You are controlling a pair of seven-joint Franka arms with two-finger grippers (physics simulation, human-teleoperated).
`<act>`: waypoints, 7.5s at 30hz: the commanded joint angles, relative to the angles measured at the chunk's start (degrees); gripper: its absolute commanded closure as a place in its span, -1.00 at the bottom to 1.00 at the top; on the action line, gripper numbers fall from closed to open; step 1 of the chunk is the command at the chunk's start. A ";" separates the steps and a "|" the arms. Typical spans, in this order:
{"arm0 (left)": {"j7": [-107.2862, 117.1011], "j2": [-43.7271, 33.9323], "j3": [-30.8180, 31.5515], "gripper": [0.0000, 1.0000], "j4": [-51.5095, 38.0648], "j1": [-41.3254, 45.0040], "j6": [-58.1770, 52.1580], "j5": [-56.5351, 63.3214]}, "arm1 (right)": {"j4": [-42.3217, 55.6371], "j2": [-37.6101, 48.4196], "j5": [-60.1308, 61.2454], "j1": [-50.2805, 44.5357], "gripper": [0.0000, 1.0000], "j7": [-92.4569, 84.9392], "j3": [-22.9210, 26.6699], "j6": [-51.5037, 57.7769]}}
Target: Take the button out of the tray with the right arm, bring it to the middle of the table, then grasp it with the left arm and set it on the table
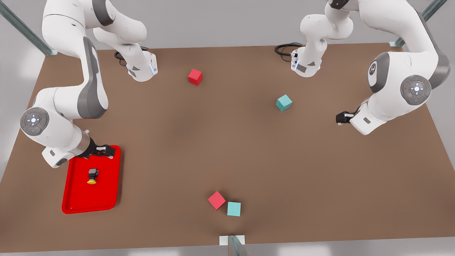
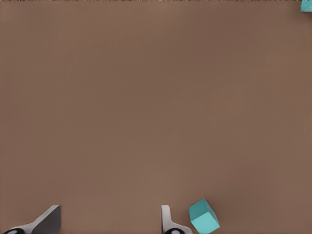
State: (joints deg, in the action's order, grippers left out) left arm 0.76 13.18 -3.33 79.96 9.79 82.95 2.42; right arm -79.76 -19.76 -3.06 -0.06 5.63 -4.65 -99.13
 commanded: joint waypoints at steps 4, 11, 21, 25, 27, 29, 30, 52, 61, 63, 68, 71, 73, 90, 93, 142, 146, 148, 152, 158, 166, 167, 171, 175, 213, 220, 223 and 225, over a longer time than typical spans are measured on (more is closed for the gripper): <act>-1.03 1.05 -0.01 -1.00 -0.07 -0.03 2.75 0.13 | 0.31 -0.72 0.25 -2.56 -1.00 -5.89 -0.09 3.95; -1.12 1.84 -0.01 -1.00 -0.07 -0.03 2.92 0.04 | -23.16 -3.54 -3.44 15.09 -1.00 -18.81 0.00 -26.81; -1.20 1.84 -0.01 -1.00 -0.07 0.05 2.57 0.04 | -31.69 -10.13 -5.90 20.63 -1.00 -34.54 0.00 -51.34; -1.20 1.76 -0.01 -1.00 -0.07 0.05 2.40 0.04 | -32.39 -11.53 -5.90 21.77 -1.00 -39.90 0.00 -51.34; -1.12 1.76 -0.01 -1.00 -0.07 0.05 2.31 0.04 | -33.01 -13.03 -5.90 22.38 -1.00 -39.82 0.00 -51.34; -1.12 1.76 -0.01 -1.00 0.02 0.14 2.13 0.04 | -33.18 -13.56 -5.90 22.39 -1.00 -39.29 0.00 -51.34; -1.12 1.76 -0.01 -1.00 -0.07 0.05 2.13 0.04 | -33.18 -13.73 -5.90 22.48 -1.00 -39.29 0.00 -51.34; -1.12 1.40 -0.01 -1.00 -0.07 0.14 0.55 0.04 | -26.68 -19.18 -5.46 20.72 -1.00 -38.85 0.00 -54.59; -1.12 1.23 -0.01 -1.00 -0.07 0.14 0.55 0.04 | -26.50 -19.36 -5.38 20.72 -0.97 -38.76 0.00 -54.59; -1.12 1.32 -0.01 -1.00 0.02 0.14 0.55 0.04 | -26.41 -19.36 -5.38 20.63 -0.73 -38.85 0.00 -54.59; -1.12 1.14 -0.01 -1.00 -0.07 0.14 0.20 0.04 | -25.45 -19.80 -5.29 20.28 -0.46 -38.15 0.00 -54.59; -1.12 1.14 -0.01 -1.00 -0.07 0.14 0.20 0.04 | -25.45 -19.80 -5.20 20.28 0.05 -37.71 0.00 -54.50; -1.12 1.05 -0.01 -1.00 -0.07 0.14 0.11 -0.05 | -25.45 -20.06 -5.20 20.19 0.07 -37.53 0.00 -54.50; -1.12 1.14 -0.01 -1.00 0.02 0.14 0.20 0.04 | -23.07 -6.79 -5.55 18.09 0.13 -17.76 -15.65 -31.92; -1.12 1.14 -0.01 -1.00 -0.07 0.23 0.20 -0.05 | -18.86 -6.44 -5.55 7.11 0.13 -3.10 -15.74 -23.75; 31.83 10.98 -0.01 -1.00 -0.50 19.21 4.06 -9.62 | 12.53 -8.29 0.87 -16.21 -1.00 11.27 -3.87 3.07; 51.18 25.39 0.08 -1.00 -0.95 33.54 30.42 -17.01 | -5.67 8.68 0.34 -3.89 -1.00 -5.80 -4.13 -1.15; 51.18 30.76 -0.01 -1.00 -0.95 33.54 41.32 -16.75 | -5.50 9.03 0.25 -3.28 -1.00 -4.31 -3.96 2.79; 31.50 31.73 -0.01 -1.00 5.82 32.40 52.67 -8.67 | 1.01 8.15 1.04 -1.87 -1.00 -4.75 -3.96 4.56; 18.31 28.91 -0.01 -1.00 10.22 30.64 53.37 -2.42 | 1.01 7.19 0.60 -0.11 -1.00 -5.19 -4.13 4.56; 12.77 29.62 0.17 -1.00 13.73 31.61 53.20 -2.60 | 1.71 7.54 -0.10 1.29 -1.00 -5.01 -3.96 7.37; 12.59 29.97 0.96 -1.00 13.73 31.43 53.28 -2.69 | 1.71 7.71 -0.10 1.29 -1.00 -4.92 -4.05 8.86; 12.59 30.50 1.05 -1.00 13.73 31.25 53.63 -2.77 | 2.50 7.45 -0.36 0.59 -1.00 -4.66 -4.13 10.27; 12.59 30.85 1.05 -0.68 13.64 30.64 53.55 -2.86 | 2.85 7.19 -0.28 1.03 -1.00 -4.84 -4.05 9.83; 164.29 45.17 -7.22 0.36 -2.88 34.24 9.69 57.08 | 2.85 7.19 -0.19 1.29 -1.00 -5.01 -3.78 9.83; 166.75 46.49 -7.22 0.36 -2.88 33.54 11.97 57.08 | 2.85 7.19 -1.86 1.21 -1.00 -4.92 -3.70 9.83; 167.28 47.28 -7.22 0.36 -2.88 33.10 12.06 59.28 | 2.85 7.19 -2.39 1.12 -1.00 -4.92 -3.78 9.83; 167.28 47.63 -7.22 0.35 -2.70 33.10 12.06 59.98 | 2.85 7.19 -2.39 1.12 -1.00 -4.92 -3.70 9.92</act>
State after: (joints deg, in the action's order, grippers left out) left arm 140.30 60.71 -10.51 77.21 42.95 94.32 60.93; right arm -76.93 -12.63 -5.12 1.07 1.36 -8.40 -89.31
